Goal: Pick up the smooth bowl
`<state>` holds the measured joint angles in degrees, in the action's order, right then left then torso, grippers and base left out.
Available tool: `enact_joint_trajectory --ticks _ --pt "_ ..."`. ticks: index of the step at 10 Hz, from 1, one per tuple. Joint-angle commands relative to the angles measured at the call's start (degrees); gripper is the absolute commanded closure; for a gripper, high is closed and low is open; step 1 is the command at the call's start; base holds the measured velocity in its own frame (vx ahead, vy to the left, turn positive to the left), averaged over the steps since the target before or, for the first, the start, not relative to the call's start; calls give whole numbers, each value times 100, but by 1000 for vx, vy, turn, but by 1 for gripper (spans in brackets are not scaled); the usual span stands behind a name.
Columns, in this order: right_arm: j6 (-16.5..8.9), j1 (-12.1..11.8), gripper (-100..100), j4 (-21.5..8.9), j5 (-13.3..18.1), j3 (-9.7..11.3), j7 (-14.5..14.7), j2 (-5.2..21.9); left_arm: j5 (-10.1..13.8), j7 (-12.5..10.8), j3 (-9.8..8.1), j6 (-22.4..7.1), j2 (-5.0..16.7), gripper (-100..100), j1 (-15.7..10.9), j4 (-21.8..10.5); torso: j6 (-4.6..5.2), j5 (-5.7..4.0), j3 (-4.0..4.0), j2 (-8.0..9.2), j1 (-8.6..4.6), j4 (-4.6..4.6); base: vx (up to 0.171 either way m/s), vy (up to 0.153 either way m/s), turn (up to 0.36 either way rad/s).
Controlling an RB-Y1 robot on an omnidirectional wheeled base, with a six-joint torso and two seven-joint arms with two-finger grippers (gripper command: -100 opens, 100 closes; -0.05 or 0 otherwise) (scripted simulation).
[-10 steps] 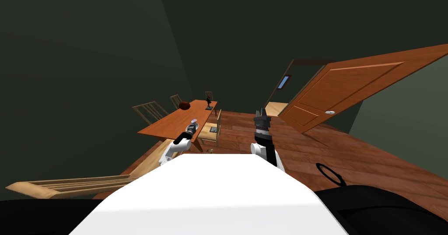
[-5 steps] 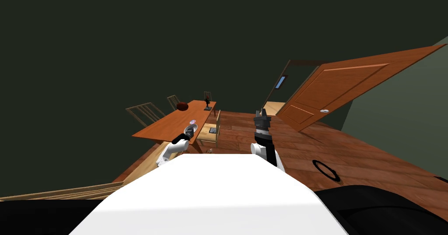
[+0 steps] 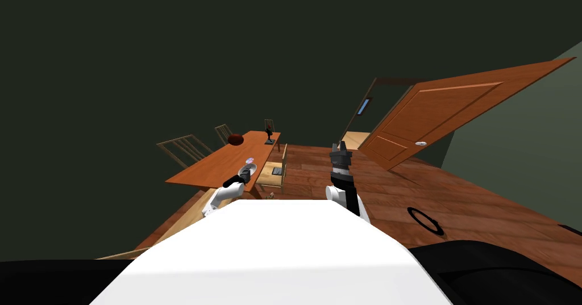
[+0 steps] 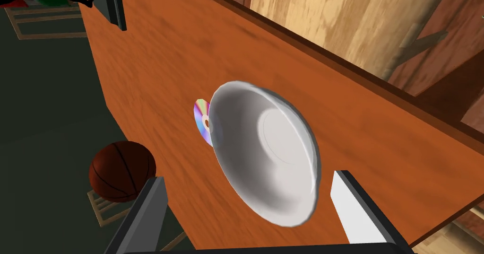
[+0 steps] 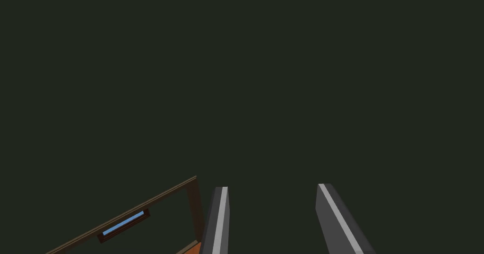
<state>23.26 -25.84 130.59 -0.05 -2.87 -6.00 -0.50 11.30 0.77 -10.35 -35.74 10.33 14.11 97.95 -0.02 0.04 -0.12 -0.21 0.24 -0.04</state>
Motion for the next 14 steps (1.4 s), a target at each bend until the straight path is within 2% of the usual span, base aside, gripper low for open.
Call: enact_joint_trajectory --ticks 1,2,3,6,10,11,12,13,14 --pt "0 0 0 0 0 0 0 0 53 -21 -72 -179 37 -100 -24 -155 0 0 0 0 0 0 68 50 -30" --pt "0 0 0 0 0 0 0 0 106 -36 -129 -319 74 -100 -32 -282 0 0 -2 -3 -3 -1 82 44 -96" --pt "0 0 0 0 0 0 0 0 106 -36 -129 -319 74 -100 -32 -282 2 -1 -5 -8 -6 -2 72 59 37" --pt "0 0 0 0 0 -1 0 1 243 -73 -260 -686 157 -100 -45 -621 0 7 1 2 30 0 59 129 19" --pt "0 0 0 0 0 0 0 0 369 -104 -322 -1064 169 -100 -1 -1022 0 -2 -6 -9 -14 -2 85 35 -43" --pt "0 0 0 0 0 0 0 0 367 -87 -318 -966 180 -100 12 -944 0 -3 -6 -10 -16 -3 38 -24 -57" --pt "0 0 0 0 0 1 0 -1 372 -86 -318 -983 180 0 17 -959 3 -6 1 2 -35 0 15 -77 -80" --pt "0 1 0 0 0 1 0 -1 395 -96 -337 -825 200 -100 -48 -1186 2 -10 6 12 -52 2 7 -28 -80" --pt "0 1 0 0 0 1 0 -1 402 -99 -343 -774 207 -100 -69 -1262 2 -9 9 17 -40 3 -7 0 -79"
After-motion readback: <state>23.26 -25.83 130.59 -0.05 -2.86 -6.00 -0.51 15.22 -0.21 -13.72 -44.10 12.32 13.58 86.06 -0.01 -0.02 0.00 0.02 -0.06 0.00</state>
